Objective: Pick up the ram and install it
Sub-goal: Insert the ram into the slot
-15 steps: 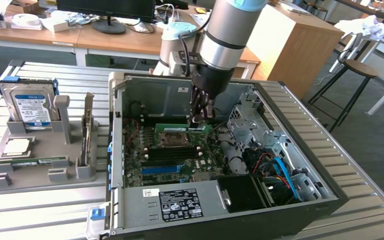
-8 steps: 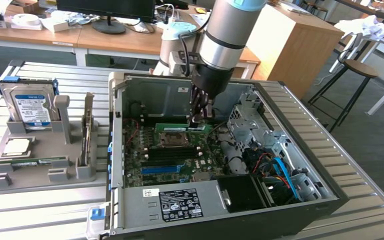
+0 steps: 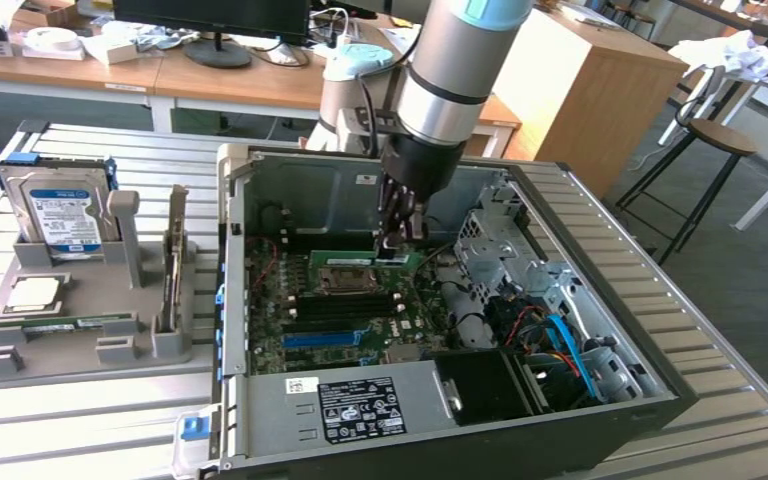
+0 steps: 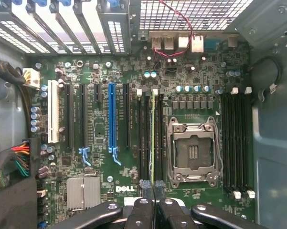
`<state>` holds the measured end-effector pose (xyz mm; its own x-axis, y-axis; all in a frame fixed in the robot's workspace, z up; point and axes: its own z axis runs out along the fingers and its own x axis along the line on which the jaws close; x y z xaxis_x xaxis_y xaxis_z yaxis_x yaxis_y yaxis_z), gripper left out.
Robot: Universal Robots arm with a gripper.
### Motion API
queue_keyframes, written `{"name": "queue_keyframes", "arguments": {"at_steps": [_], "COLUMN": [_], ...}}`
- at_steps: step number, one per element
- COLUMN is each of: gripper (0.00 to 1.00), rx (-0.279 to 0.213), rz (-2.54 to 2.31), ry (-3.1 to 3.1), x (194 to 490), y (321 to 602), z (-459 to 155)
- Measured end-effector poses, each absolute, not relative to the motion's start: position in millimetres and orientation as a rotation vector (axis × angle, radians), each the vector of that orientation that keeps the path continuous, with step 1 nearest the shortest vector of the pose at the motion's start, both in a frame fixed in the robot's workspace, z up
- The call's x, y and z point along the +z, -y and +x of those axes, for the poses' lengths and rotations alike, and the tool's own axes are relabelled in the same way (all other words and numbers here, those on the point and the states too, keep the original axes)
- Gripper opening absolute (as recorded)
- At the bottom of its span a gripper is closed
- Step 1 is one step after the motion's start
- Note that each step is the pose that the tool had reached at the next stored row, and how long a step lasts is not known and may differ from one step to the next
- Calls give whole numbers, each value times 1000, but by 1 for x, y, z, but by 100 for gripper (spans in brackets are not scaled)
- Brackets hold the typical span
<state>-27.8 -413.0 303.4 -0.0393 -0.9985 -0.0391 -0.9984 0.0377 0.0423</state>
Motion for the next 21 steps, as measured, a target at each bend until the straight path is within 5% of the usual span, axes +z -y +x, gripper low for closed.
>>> {"name": "queue_keyframes", "arguments": {"at_steps": [21], "gripper": [11], "rx": [-90], "rz": [2176], "ry": [2262], "x": [293], "y": [413], "z": [-28]}}
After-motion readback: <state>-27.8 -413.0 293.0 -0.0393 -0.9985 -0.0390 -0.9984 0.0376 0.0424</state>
